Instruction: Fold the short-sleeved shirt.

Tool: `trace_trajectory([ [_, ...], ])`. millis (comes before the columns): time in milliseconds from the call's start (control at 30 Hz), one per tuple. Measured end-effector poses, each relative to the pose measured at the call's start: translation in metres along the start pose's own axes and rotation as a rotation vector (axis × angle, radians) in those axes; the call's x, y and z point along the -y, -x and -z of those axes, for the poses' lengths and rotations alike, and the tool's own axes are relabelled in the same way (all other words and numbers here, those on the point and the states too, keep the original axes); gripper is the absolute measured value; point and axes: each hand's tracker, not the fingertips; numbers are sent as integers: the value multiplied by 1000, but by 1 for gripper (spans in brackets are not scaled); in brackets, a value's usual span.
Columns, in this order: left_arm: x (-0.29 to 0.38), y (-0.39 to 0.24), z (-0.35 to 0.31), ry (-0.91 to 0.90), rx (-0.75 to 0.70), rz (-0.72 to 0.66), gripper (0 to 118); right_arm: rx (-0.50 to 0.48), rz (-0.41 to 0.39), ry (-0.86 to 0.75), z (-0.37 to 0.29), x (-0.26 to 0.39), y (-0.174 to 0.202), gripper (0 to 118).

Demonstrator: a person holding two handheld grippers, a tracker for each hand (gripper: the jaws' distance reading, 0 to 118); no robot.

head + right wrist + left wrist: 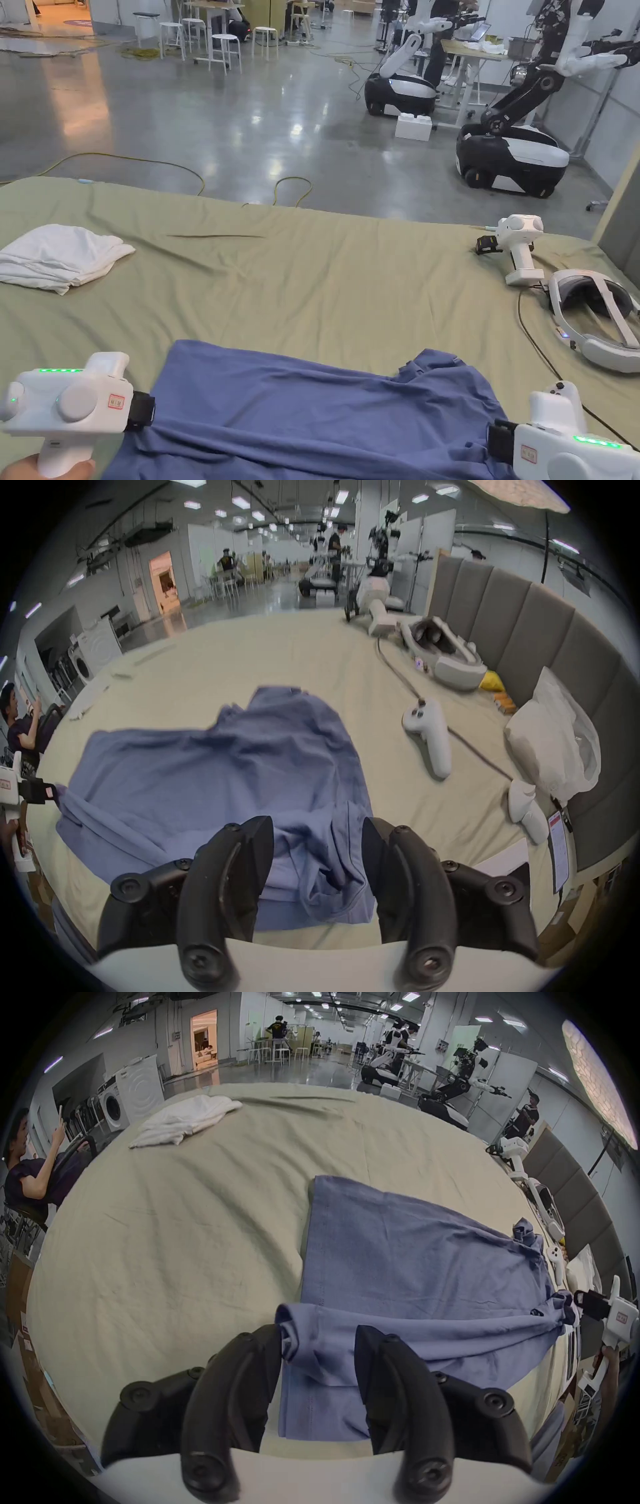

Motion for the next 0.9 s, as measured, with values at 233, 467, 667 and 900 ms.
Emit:
trace_trajectory([
  [233, 13, -32, -77, -343, 113, 29, 49, -8, -30, -393, -79, -14, 28, 60],
  [467, 42, -72, -143, -665, 65, 83, 34, 29, -43, -671, -133, -6, 71, 13],
  [667, 61, -91, -171, -762, 45, 147, 4, 0, -39, -708, -146, 2, 89, 0],
  [900, 71, -77, -169, -725, 2, 143, 3, 3, -34, -705, -149, 6, 93, 0],
])
